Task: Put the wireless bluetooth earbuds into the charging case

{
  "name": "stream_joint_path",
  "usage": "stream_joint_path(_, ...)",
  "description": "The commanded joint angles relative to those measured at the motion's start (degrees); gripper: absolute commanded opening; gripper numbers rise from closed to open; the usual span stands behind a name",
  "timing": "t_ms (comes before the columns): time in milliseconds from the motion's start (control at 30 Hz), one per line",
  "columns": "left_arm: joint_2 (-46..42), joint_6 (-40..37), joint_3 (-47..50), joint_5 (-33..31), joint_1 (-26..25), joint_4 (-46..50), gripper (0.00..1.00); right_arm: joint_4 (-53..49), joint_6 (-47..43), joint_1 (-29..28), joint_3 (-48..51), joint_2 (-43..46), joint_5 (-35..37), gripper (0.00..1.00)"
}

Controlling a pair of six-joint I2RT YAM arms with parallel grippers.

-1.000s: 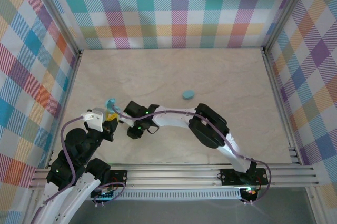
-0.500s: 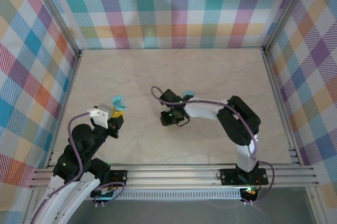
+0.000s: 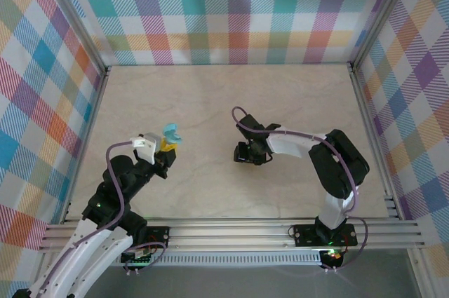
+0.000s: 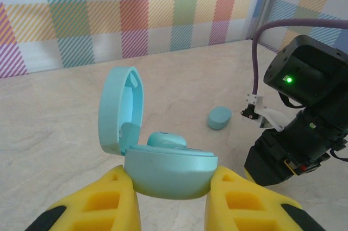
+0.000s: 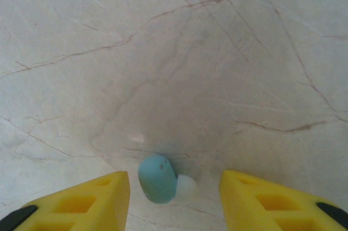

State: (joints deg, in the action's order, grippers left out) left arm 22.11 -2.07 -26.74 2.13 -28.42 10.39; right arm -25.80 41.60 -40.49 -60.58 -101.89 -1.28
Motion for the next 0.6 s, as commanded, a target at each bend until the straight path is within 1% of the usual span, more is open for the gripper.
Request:
stream_joint_path(0,0.71,1.8,1.58,2.69,-0.49,-4.93,0.0,-6.43,-1.27,0.55,-2.25,2.31,0.84,0.52)
stream_joint_path(67,1.24,2.16,2.21,3.75,-0.49,-5.97,0.0,-8.11,-4.09,0.59,-4.07,2.83,1.11,0.52)
stream_joint_path(167,1.73,2.65,3.4,5.18,-0.49,-7.99,0.0,-8.7,-10.5,0.65,-6.36,3.64,-0.4,0.52)
stream_joint_path(267,2.18,3.16,4.55,6.48,-0.49,-10.44,0.0,-10.73,-18.73,0.72,-10.0,2.14,-2.79,0.49)
stream_joint_path(367,3.47,4.06,5.34,8.51,-0.49,-12.61,0.0,-14.8,-26.65,0.63,-14.04,-0.68,-4.07,0.46)
stream_joint_path(433,4.53,4.79,5.49,9.67,-0.49,-13.58,0.0,-18.43,-31.38,0.37,-16.93,-3.09,-2.97,0.44)
stream_joint_path(567,6.21,5.64,6.18,11.34,-0.58,-15.54,0.0,-22.34,-36.84,-0.85,-19.95,-5.45,0.38,0.4)
